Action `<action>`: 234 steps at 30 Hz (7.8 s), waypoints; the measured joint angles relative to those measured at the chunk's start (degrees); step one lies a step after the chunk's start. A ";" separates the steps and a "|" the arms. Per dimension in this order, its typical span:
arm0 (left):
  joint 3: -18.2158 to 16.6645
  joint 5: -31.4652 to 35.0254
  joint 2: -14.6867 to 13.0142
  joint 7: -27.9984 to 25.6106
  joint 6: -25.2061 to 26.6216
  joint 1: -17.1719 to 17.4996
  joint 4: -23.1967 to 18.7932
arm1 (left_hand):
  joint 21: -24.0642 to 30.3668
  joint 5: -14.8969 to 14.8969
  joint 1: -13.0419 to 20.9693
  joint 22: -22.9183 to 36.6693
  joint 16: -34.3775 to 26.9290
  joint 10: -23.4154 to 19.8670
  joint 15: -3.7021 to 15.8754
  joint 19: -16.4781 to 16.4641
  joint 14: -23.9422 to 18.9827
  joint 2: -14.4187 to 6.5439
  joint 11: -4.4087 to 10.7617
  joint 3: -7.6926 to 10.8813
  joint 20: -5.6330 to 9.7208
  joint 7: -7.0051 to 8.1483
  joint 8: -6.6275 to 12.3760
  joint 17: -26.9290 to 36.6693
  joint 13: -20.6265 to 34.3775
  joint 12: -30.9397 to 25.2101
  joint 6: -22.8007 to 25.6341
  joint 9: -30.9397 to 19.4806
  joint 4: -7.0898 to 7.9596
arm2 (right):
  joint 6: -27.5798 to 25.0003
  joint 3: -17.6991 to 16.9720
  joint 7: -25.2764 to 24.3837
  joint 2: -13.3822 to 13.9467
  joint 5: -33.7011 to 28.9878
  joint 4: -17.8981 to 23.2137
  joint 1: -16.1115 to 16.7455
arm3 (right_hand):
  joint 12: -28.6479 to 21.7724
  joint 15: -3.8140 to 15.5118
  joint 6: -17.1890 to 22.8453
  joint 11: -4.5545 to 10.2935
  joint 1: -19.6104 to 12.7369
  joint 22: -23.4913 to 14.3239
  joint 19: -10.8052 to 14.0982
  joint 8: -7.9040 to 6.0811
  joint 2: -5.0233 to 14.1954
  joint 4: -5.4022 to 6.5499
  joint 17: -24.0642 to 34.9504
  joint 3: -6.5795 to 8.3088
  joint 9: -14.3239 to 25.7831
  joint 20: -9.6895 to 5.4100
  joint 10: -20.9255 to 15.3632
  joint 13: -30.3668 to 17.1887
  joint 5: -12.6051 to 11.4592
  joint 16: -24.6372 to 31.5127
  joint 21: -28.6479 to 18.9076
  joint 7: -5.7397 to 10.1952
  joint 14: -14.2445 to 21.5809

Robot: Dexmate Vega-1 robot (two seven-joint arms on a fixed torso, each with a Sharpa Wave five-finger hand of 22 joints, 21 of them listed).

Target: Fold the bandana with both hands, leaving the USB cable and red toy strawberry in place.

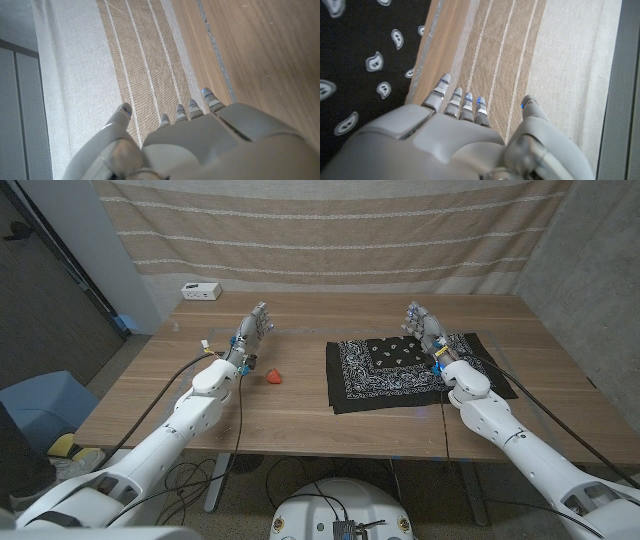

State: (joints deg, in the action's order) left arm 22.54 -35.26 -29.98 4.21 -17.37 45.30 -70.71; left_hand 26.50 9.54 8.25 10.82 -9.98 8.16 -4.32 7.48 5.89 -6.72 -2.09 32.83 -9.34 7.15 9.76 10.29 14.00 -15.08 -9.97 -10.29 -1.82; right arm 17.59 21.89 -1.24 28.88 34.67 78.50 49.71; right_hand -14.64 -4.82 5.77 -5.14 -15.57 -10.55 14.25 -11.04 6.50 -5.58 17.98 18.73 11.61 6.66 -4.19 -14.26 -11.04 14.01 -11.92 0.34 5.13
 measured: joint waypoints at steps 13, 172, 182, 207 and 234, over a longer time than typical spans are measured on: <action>3.37 8.23 -0.65 -1.80 -1.37 -3.39 0.80 | 0.00 0.22 0.00 0.00 -0.22 -0.57 0.00 0.00 0.00 0.00 0.06 0.00 0.00 0.23 1.06 0.00 -0.56 0.00 0.24 0.14 0.00 | 2.18 -0.44 -0.19 0.59 -1.33 2.66 0.47 | 0.00 -0.53 0.60 -0.69 0.47 0.01 0.20 0.00 -0.47 0.18 -0.44 -0.18 -0.42 -0.21 -1.15 0.43 0.00 0.00 0.00 0.59 0.53; 23.29 60.41 -10.78 6.83 14.90 -9.30 -22.55 | -0.94 0.19 1.71 0.23 -1.08 -17.00 2.57 -3.91 -7.13 -0.51 2.37 2.90 -0.80 -4.09 2.42 -0.17 -2.79 -0.59 26.66 0.03 -0.89 | -75.20 33.72 -5.86 4.24 -41.66 -18.87 -34.65 | 0.14 4.57 19.98 3.62 -21.24 0.11 -0.12 -3.59 4.02 -2.97 -5.02 11.29 -0.99 -3.88 -4.73 3.09 0.30 -0.55 -1.66 1.29 -4.01; 23.77 60.75 -10.53 7.15 14.96 -9.77 -22.06 | -0.94 0.19 1.71 0.23 -1.08 -18.57 2.57 -4.21 -7.13 -0.51 5.21 2.90 -1.11 -3.27 2.38 -0.17 -2.79 -0.38 28.52 0.03 -0.89 | -70.86 32.44 -9.56 6.93 -42.83 -13.96 -31.13 | -0.84 6.98 25.13 6.53 -32.31 0.03 5.54 -5.67 2.78 -4.23 -5.04 12.67 -1.01 -4.94 -16.60 3.08 -0.07 2.54 -2.93 -3.86 4.72; 24.55 62.66 -10.70 7.95 16.26 -9.72 -23.10 | -1.40 0.19 1.11 0.23 -0.73 -17.64 2.79 -4.21 -6.89 0.09 4.27 2.65 -1.11 -3.37 1.45 -0.16 -2.79 0.68 27.74 0.04 -0.65 | -58.61 24.61 -30.50 8.26 -50.83 -6.26 -20.08 | -0.94 7.17 50.60 11.08 -32.75 -0.27 7.36 -21.81 2.64 0.47 -2.65 5.78 7.08 -9.21 -25.20 2.12 -1.93 6.39 -3.45 -0.71 11.67; 24.64 63.79 -10.89 8.61 17.04 -9.44 -24.82 | -1.72 0.19 0.51 0.23 -0.73 -17.34 2.79 -4.20 -6.90 0.69 4.57 2.65 -1.10 -3.06 1.24 -0.16 -2.78 1.11 27.44 0.04 -0.66 | -67.64 21.29 -29.58 11.55 -57.41 13.70 -15.14 | 0.89 6.97 50.51 10.00 -33.68 -0.52 4.34 -25.69 3.03 0.26 -1.59 5.17 9.88 -7.99 -22.92 1.60 -3.90 4.39 -2.88 -1.27 6.90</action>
State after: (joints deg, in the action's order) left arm 47.18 28.53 -40.86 12.82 -0.33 35.86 -95.53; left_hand 24.78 9.73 8.75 11.05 -10.72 -9.18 -1.54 3.28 -1.01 -6.03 2.48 35.48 -10.44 4.09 11.01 10.14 11.21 -13.96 17.47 -10.25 -2.48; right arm -50.05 43.18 -30.82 40.43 -22.74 92.20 34.57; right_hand -13.75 2.15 56.28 4.86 -49.25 -11.07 18.59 -36.74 9.53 -5.32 16.39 23.90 21.49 -1.33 -27.11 -12.66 -14.94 18.40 -14.80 -0.93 12.03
